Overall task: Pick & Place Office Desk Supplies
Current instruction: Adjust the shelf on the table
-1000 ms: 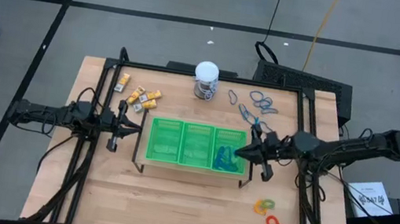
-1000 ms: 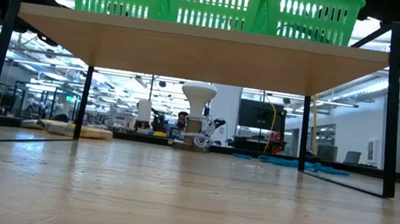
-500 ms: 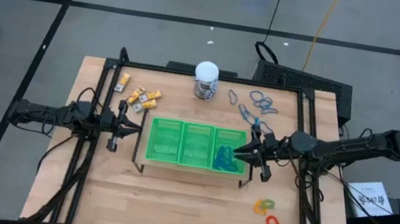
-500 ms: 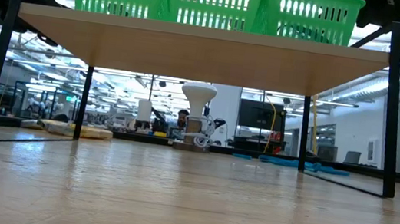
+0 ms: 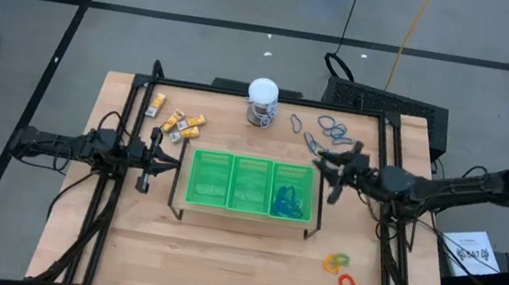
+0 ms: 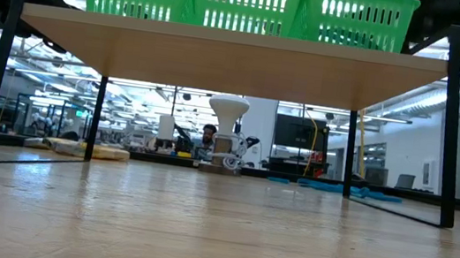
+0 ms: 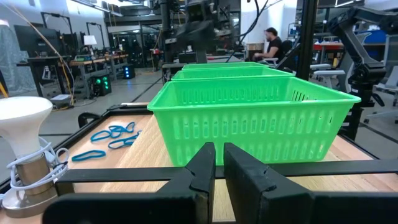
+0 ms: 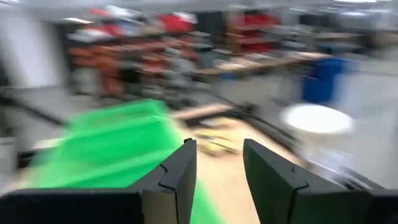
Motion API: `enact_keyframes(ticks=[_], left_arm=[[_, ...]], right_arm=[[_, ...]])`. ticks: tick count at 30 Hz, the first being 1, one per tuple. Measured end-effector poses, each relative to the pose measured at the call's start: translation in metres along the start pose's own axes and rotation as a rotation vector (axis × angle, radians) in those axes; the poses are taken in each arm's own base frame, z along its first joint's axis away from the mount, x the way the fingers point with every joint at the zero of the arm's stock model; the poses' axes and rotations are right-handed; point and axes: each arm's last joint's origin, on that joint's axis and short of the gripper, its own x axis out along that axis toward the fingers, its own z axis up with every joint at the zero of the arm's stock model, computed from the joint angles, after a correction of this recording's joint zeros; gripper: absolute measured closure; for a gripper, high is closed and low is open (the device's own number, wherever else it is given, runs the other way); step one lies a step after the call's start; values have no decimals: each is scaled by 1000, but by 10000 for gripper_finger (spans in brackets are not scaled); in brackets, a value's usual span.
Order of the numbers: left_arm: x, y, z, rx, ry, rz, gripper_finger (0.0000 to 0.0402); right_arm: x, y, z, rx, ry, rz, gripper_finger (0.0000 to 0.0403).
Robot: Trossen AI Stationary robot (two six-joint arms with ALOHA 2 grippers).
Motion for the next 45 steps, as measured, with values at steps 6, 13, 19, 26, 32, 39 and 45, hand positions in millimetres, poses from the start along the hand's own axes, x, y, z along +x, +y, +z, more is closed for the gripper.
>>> enact_keyframes(ticks=[6,13,19,26,32,39,45], left_arm=[[0,0,0,0,0,0,357],[0,0,0,0,0,0,357],[0,0,0,0,0,0,357],[0,0,0,0,0,0,357],[0,0,0,0,0,0,357],[0,0,0,0,0,0,357],[0,0,0,0,0,0,357]], right_arm=[[-5,-12,-13,-49,97,-307,277],[-10,-19,-19,-85,126,-466,277],[-17,-25,-31,-68,186,-523,277],[-29,-37,-72,-15,247,-550,277],[-40,-45,-111,21,377,-458,277],[-41,-43,-128,106,392,-262,277],[-38,-39,-121,87,341,-180,277]])
